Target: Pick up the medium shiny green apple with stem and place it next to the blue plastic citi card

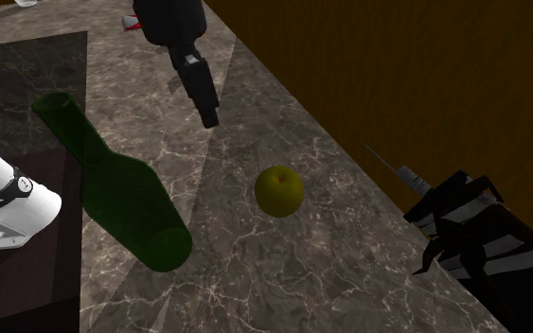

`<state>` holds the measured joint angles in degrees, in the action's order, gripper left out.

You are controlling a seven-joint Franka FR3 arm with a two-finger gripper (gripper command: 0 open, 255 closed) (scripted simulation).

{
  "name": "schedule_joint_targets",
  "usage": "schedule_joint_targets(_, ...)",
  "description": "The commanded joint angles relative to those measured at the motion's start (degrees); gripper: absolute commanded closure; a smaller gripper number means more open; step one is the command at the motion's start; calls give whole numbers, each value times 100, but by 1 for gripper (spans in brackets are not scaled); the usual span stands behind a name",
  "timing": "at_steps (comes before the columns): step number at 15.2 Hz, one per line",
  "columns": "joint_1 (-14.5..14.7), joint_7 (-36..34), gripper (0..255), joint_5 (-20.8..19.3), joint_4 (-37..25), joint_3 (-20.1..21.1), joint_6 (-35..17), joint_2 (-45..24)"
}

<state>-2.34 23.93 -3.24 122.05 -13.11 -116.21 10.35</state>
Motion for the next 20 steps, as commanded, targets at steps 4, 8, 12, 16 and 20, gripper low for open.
schedule_joint_targets(4, -125, 702, 0, 498, -951, -290, -116, -1166)
schedule_joint_targets(8, -330, 1208, 0, 957, -1856, -379, -48, -2130)
schedule_joint_targets(12, -460, 1417, 0, 1174, -2227, -365, -105, -2621)
schedule_joint_targets(16, -463, 1450, 0, 1224, -2072, -344, -369, -2736)
schedule_joint_targets(20, -465, 1464, 0, 1246, -2016, -336, -471, -2785)
